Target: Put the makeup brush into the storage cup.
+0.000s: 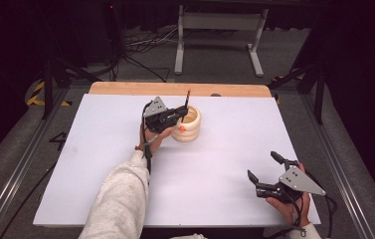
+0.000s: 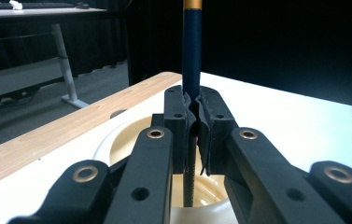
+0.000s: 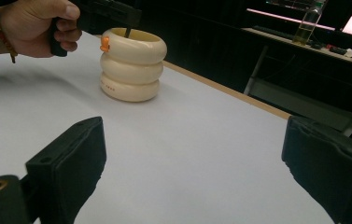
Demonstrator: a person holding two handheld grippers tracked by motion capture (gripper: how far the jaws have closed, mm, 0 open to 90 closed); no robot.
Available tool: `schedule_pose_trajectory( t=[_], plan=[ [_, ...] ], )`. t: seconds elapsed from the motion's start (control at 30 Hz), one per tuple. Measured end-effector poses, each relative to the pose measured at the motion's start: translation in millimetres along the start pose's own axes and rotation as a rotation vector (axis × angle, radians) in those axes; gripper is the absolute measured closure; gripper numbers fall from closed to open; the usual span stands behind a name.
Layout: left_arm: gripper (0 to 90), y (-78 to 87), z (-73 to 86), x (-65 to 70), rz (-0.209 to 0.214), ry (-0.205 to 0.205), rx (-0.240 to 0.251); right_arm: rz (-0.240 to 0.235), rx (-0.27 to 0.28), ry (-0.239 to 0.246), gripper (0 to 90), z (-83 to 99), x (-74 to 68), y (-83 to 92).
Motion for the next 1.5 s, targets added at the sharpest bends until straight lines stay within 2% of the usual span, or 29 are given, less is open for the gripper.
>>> schedule_pose_trajectory(
  t=[0.4, 0.5, 0.57, 0.63, 0.67, 0.73, 0.77, 0.97, 1.0, 1.07, 1.17, 1.4, 1.43, 1.5],
  plan=[
    [82.4, 1.9, -2.3, -1.8, -0.011, -0.003, -0.001, 0.0, -0.001, -0.003, 7.0, 0.0, 0.6, 0.3],
    [74.4, 3.3, -3.4, -3.4, -0.023, 0.001, 0.003, 0.001, 0.0, -0.007, 7.0, 0.0, 0.9, 0.4],
    [73.6, 4.1, -3.7, -3.5, -0.027, 0.0, 0.0, 0.001, -0.001, -0.008, 7.0, 0.1, 1.1, 0.2],
    [65.1, 7.5, -6.7, -5.0, -0.056, 0.0, 0.009, 0.002, -0.001, -0.008, 7.0, 0.1, 1.3, 0.1],
    [58.9, 9.3, -8.1, -5.5, -0.062, 0.001, 0.016, 0.003, -0.001, -0.008, 7.0, 0.1, 1.3, 0.2],
    [54.2, 11.3, -9.8, -5.5, -0.061, 0.001, 0.025, 0.002, 0.0, -0.008, 7.0, -0.2, 1.1, 0.4],
    [54.2, 13.6, -11.7, -6.0, -0.071, -0.005, 0.03, 0.002, 0.0, -0.008, 7.0, -0.2, 1.1, 0.4],
    [37.5, 26.6, -22.1, -8.9, -0.12, -0.038, 0.054, 0.003, -0.003, -0.005, 6.9, 0.2, 1.4, -0.1],
    [30.6, 27.6, -23.2, -8.8, -0.138, -0.047, 0.042, 0.005, -0.003, -0.002, 7.0, 0.0, 1.3, 0.0],
    [24.6, 29.7, -25.0, -7.7, -0.142, -0.061, 0.033, 0.005, -0.002, 0.0, 6.9, -0.1, 1.1, 0.1],
    [20.8, 33.7, -29.3, -6.6, -0.165, -0.09, 0.02, 0.005, -0.003, 0.0, 6.9, -0.2, 1.0, 0.1],
    [15.2, 42.7, -39.1, -2.3, -0.193, -0.127, 0.032, 0.005, -0.003, 0.001, 6.9, -0.2, 1.0, 0.3],
    [14.1, 43.5, -40.3, -0.8, -0.207, -0.133, 0.029, 0.006, -0.002, 0.0, 6.9, -0.1, 1.1, 0.2],
    [10.9, 45.1, -41.1, 0.1, -0.209, -0.148, 0.011, 0.007, -0.005, 0.001, 6.9, 0.0, 1.1, 0.1]
  ],
)
Point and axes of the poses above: each handheld gripper's, and its own axes: y roughly backward along the jaws, z roughly out of its underside, x roughly to its right, the point moved 4 cm from there along -y, roughly forward along the jaws, and after that the axes turned 4 degrees about -z, right-handed, at the moved point
